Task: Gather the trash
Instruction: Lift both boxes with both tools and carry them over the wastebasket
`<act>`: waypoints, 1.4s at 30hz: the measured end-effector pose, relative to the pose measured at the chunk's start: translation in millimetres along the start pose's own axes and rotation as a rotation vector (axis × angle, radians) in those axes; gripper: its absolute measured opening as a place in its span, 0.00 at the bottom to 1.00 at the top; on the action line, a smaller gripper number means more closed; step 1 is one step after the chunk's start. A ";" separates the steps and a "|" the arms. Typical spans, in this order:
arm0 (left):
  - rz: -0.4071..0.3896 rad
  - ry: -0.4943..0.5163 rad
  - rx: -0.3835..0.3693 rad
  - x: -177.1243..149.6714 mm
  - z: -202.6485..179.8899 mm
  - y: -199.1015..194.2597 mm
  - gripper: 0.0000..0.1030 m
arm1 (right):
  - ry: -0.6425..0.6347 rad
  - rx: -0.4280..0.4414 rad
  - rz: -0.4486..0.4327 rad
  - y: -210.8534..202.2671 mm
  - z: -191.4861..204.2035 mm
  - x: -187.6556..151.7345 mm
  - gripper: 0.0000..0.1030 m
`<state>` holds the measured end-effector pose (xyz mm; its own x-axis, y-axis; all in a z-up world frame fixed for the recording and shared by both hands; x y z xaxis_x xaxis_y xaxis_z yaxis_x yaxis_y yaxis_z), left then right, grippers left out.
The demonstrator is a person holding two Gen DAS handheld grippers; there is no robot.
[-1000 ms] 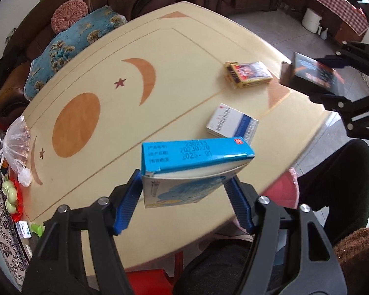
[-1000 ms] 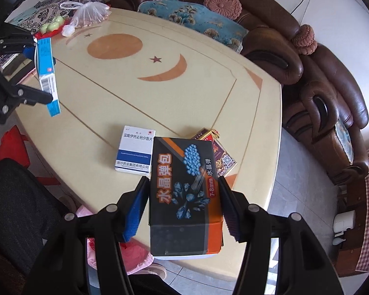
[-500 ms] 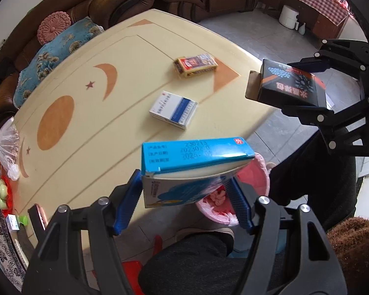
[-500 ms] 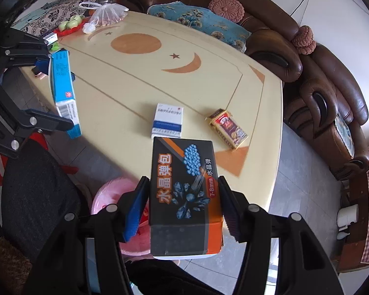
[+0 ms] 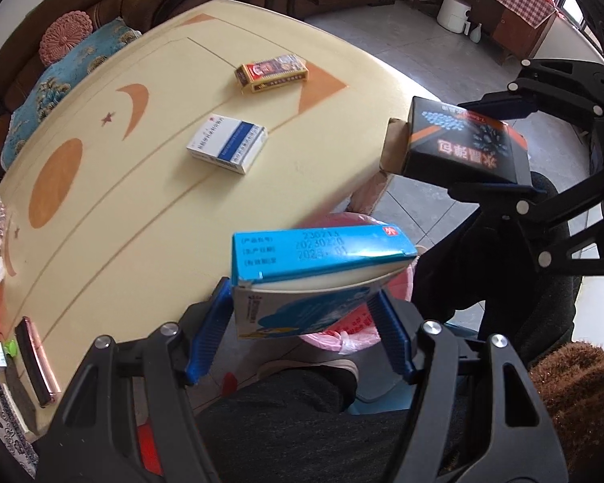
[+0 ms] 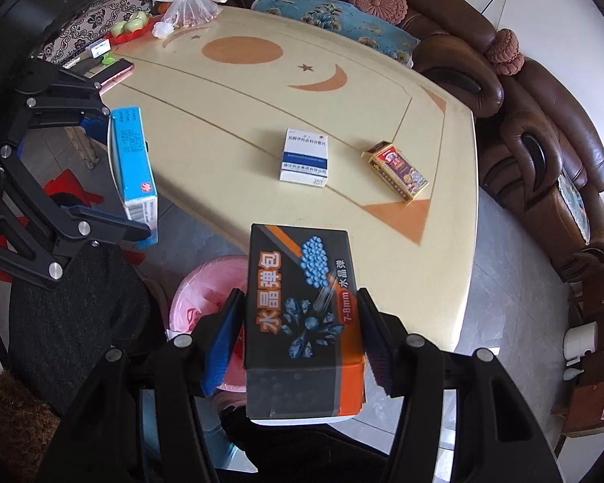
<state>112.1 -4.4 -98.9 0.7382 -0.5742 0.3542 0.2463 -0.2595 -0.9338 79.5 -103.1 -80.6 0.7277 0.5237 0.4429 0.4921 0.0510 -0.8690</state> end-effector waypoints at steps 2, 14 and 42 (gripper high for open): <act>0.010 -0.005 -0.014 -4.2 -2.8 8.7 0.65 | 0.009 0.020 0.009 5.1 3.9 -4.8 0.53; 0.042 -0.071 -0.067 -21.5 -11.9 57.0 0.65 | 0.046 0.072 0.072 51.1 15.6 -37.0 0.53; 0.230 -0.155 -0.213 -60.0 -26.2 197.8 0.65 | 0.158 0.196 0.251 196.1 27.8 -99.6 0.54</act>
Point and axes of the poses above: each gripper's, at about its wrist camera, not at the fingertips, and y roughly the way its jaws point, z to its left, x to its top, the point moved 3 cm from there along y, roughly the way its jaws point, and after that the axes turned 5 degrees about -y, right-handed, at the moved point
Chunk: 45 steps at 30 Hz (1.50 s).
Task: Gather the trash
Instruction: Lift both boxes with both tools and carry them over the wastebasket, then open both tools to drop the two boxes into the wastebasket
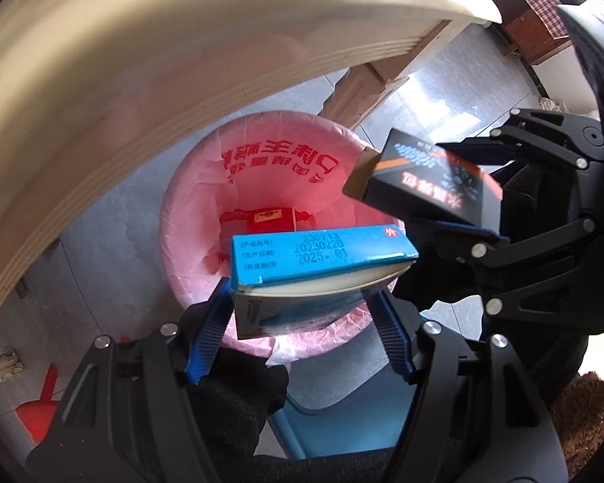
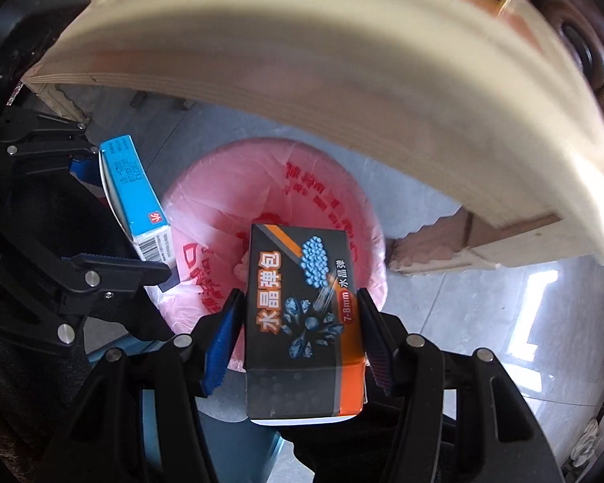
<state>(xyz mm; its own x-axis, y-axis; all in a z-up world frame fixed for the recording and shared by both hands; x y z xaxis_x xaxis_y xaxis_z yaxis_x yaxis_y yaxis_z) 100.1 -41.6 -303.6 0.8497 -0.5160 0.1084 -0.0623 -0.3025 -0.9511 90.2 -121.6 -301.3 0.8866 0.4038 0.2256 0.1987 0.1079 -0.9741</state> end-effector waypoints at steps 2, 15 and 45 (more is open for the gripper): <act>0.011 -0.008 -0.005 1.1 0.6 8.4 0.65 | 0.009 0.014 0.016 11.2 -2.1 0.6 0.54; 0.118 -0.060 -0.063 -0.4 6.4 61.3 0.65 | 0.019 0.075 0.098 61.3 -6.6 -5.9 0.54; 0.255 -0.206 -0.053 9.3 40.7 116.6 0.71 | -0.047 0.174 0.176 121.4 -10.1 0.7 0.83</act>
Point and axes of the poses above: each gripper's, at about its wrist camera, not at the fingertips, and y roughly the way its jaws point, z to its left, x to its top, the point moved 3 cm from there along y, roughly the way its jaws point, and after that the axes turned 5 degrees about -y, right-handed, at the moved point
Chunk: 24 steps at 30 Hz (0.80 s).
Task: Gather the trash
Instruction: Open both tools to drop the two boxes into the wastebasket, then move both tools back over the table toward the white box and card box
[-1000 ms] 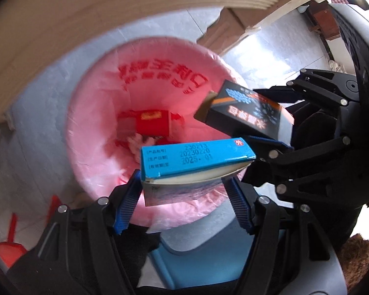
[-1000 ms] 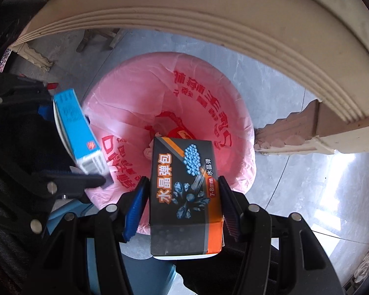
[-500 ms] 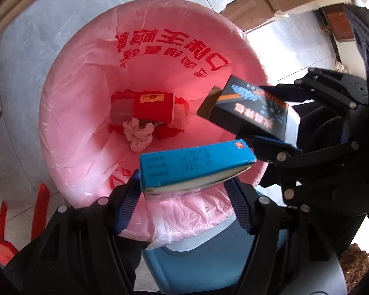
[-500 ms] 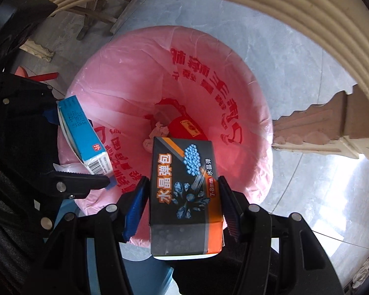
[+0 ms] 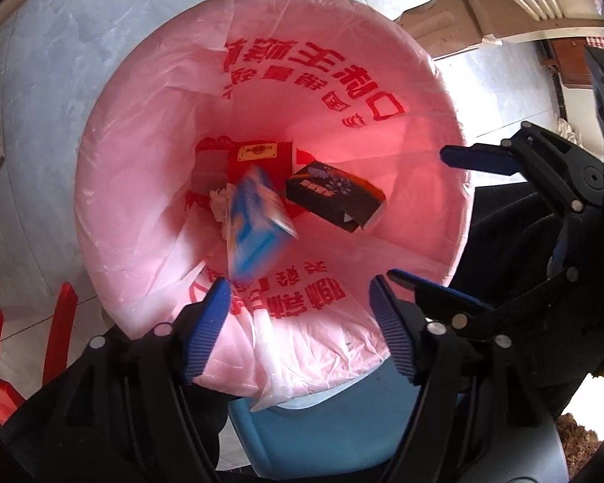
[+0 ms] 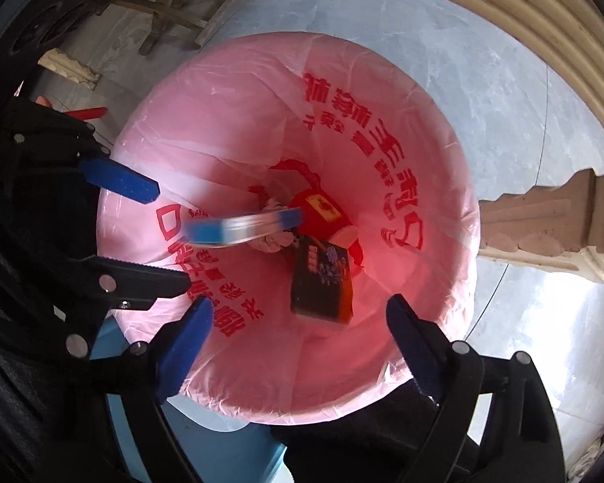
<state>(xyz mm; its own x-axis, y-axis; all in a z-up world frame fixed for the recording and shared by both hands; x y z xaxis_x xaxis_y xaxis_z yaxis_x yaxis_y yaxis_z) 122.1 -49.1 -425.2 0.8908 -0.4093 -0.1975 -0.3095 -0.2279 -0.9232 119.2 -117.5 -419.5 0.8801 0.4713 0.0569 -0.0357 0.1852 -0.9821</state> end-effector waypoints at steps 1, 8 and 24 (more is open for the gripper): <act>-0.009 0.004 0.009 0.0 -0.3 -1.1 0.72 | -0.001 -0.002 -0.002 0.2 0.9 0.5 0.83; -0.020 -0.007 0.006 0.7 0.5 -7.0 0.75 | 0.034 0.031 -0.001 0.2 -0.3 -0.3 0.83; -0.132 -0.001 0.104 -30.9 -15.8 -64.2 0.75 | 0.033 0.040 -0.022 -36.4 17.4 -10.2 0.84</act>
Point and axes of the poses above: each gripper's, at about its wrist camera, not at the fingertips, and y roughly the way its jaws point, z to its left, x to its top, the point moved 3 cm from there along y, roughly the way its jaws point, and after that the axes turned 5 degrees about -y, right-handed, at the moved point
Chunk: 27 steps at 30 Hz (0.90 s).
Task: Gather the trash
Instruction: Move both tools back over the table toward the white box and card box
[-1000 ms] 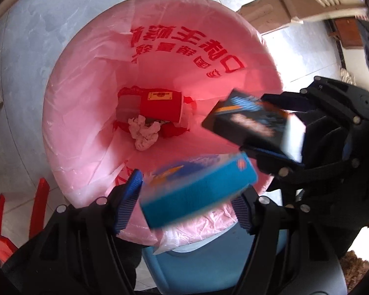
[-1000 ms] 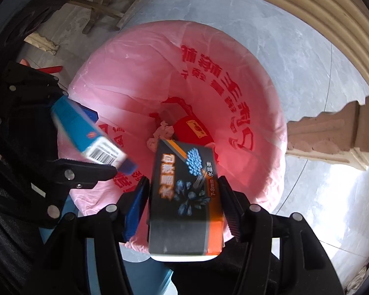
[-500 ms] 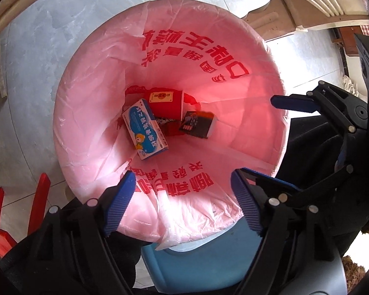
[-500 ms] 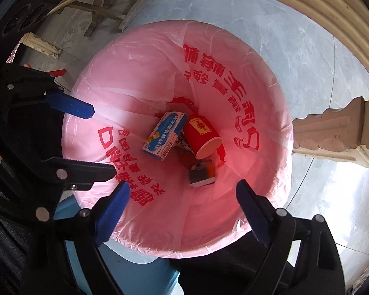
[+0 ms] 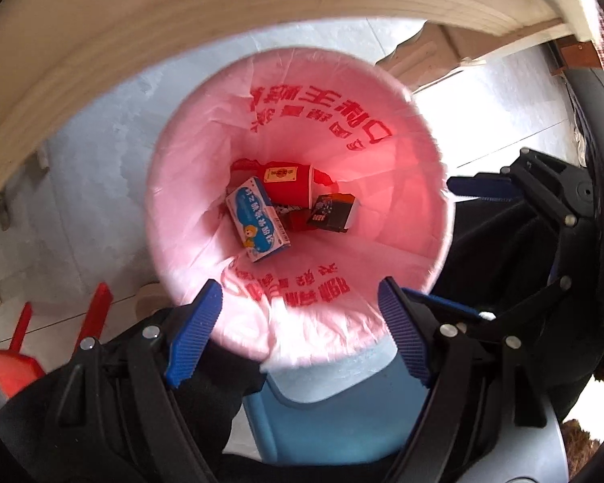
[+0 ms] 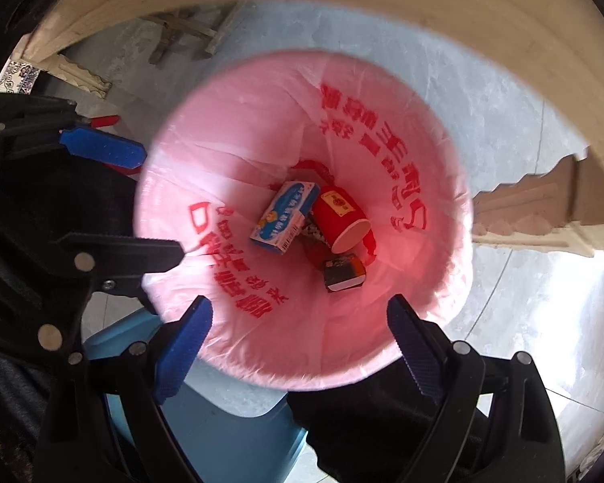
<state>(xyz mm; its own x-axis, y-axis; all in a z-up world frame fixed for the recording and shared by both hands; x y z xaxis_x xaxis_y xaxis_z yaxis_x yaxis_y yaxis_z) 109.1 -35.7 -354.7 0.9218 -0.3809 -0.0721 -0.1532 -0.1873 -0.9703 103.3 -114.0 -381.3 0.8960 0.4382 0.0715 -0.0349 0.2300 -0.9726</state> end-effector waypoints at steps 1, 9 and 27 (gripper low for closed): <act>-0.007 -0.006 0.011 -4.3 -0.8 -10.6 0.75 | -0.003 0.006 -0.016 -12.9 3.0 -0.6 0.84; -0.174 -0.046 0.011 -21.7 -19.8 -144.9 0.75 | -0.114 0.021 -0.157 -141.4 21.4 2.7 0.84; -0.356 -0.150 0.141 101.1 -42.7 -318.0 0.80 | -0.328 -0.099 -0.310 -370.0 -53.2 112.1 0.93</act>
<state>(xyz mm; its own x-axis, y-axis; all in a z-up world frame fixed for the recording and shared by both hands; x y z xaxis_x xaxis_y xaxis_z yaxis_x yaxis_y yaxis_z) 235.8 -53.3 -43.6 0.9516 -0.1768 0.2513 0.2255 -0.1538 -0.9620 240.2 -196.2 -25.1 0.6693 0.6173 0.4135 0.2700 0.3164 -0.9094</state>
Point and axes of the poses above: each gripper's, at about its wrist camera, not at the fingertips, and y roughly the way its jaws point, z to its left, x to its top, the point moved 3 cm from there along y, roughly the way its jaws point, and after that the axes turned 5 degrees about -y, right-handed, at the moved point
